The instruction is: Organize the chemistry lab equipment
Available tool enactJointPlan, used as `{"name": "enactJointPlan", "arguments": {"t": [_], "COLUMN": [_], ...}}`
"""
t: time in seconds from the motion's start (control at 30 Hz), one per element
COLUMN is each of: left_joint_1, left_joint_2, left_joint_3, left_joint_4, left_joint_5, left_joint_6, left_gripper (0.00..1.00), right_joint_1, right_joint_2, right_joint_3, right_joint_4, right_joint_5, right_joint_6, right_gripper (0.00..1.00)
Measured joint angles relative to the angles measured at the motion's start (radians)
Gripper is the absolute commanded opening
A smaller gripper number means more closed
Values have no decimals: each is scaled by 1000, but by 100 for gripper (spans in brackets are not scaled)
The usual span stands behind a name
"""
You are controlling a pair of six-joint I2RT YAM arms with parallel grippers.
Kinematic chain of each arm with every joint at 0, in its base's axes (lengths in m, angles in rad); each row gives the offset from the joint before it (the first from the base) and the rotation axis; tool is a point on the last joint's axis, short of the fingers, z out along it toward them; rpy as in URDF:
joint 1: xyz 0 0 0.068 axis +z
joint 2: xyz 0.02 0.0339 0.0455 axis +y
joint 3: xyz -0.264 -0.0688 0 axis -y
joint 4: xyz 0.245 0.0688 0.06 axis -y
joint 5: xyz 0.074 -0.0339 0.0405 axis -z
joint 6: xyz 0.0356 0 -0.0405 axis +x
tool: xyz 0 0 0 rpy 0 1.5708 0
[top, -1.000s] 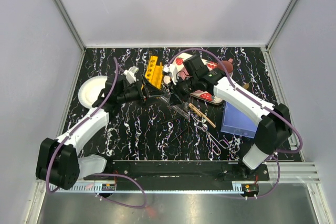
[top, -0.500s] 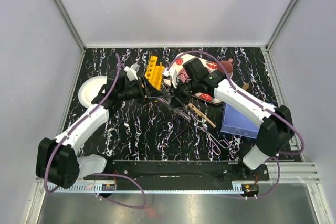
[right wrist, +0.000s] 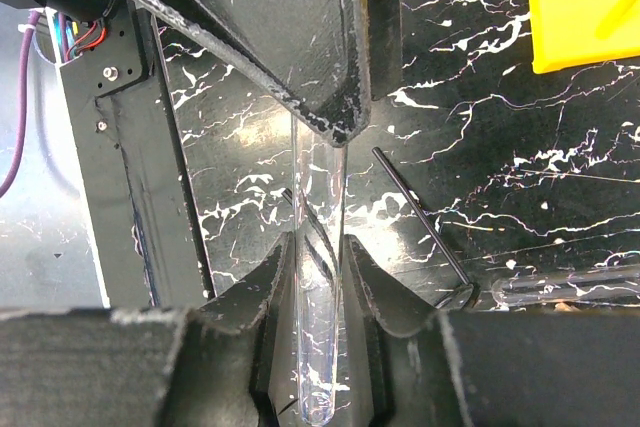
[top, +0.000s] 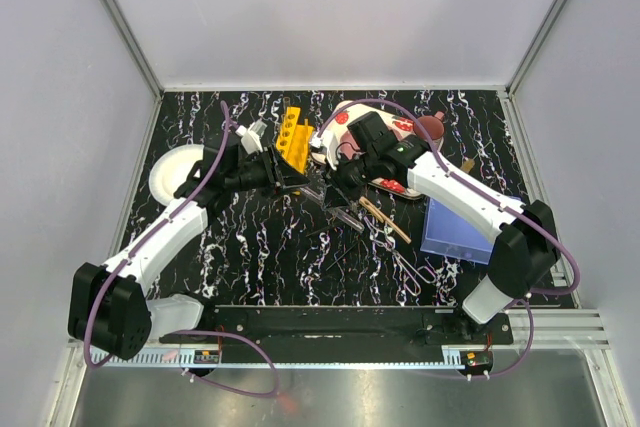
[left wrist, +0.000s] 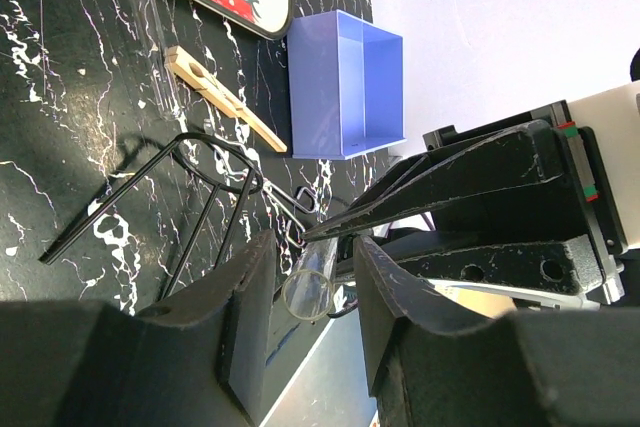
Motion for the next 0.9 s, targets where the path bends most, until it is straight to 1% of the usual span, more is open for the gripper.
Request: {"name": "enactJointPlan", "arguments": {"t": [0.57,0.9], "left_joint_1": [-1,-5], "left_joint_2": [0,0], "left_joint_3": [-1,-1], "left_joint_4": [5,-33], "left_joint_5": [19,28], "left_joint_6": [10,50], "left_gripper": [35,34], "right_joint_1": [1,1], "right_joint_2": [-2,-4], "right_joint_3": [-10,-12], "right_joint_4": [0,0], "right_joint_5": [1,2], "right_joint_6": [-11,-14], "right_gripper": [18,18]}}
